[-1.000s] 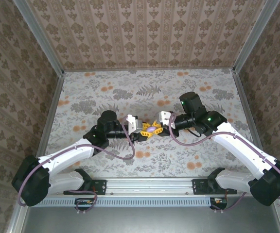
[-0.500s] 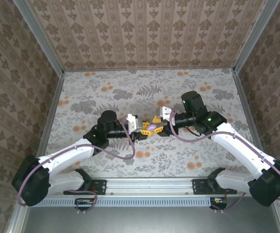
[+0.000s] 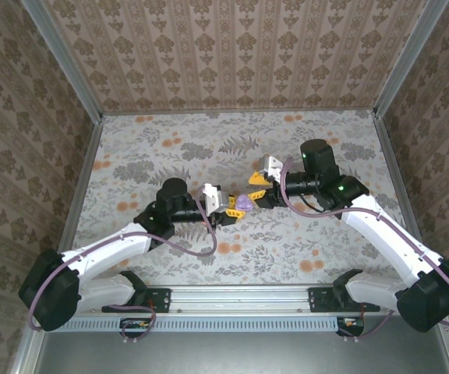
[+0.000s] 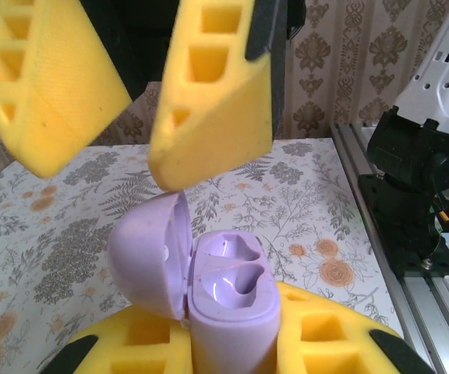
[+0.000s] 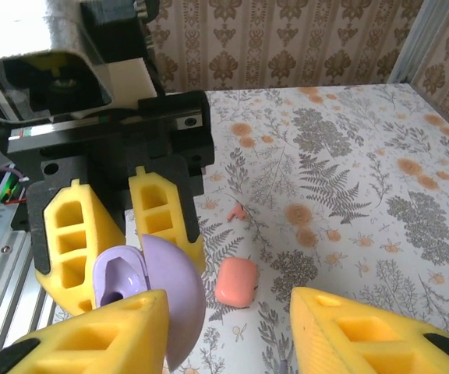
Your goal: Insert wireless bluetooth earbuds into charging case
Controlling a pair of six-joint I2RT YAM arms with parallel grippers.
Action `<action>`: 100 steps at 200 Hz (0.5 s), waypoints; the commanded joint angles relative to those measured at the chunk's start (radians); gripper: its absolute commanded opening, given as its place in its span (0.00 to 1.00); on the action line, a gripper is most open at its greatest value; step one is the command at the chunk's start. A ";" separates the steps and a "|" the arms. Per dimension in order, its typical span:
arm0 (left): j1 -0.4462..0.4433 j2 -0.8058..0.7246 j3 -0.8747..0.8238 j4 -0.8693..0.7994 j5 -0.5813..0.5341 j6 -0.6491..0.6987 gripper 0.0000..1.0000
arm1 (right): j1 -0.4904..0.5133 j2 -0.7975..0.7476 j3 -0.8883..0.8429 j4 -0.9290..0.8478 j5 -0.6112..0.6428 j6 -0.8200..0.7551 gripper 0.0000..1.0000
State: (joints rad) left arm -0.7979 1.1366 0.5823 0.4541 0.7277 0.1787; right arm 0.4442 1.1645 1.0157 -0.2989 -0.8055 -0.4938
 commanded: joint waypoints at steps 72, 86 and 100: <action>0.069 0.003 -0.105 0.111 -0.265 -0.130 0.17 | -0.010 0.111 0.223 -0.254 0.333 0.532 0.51; 0.074 0.000 -0.111 0.101 -0.320 -0.137 0.17 | -0.010 0.142 0.242 -0.316 0.376 0.644 0.51; 0.076 -0.006 -0.111 0.076 -0.369 -0.137 0.17 | -0.010 0.176 0.263 -0.378 0.414 0.748 0.51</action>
State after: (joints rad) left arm -0.7311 1.1454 0.4828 0.5297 0.4732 0.0700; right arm 0.4381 1.2877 1.2350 -0.4969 -0.5194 -0.0040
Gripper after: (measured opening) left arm 0.200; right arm 0.508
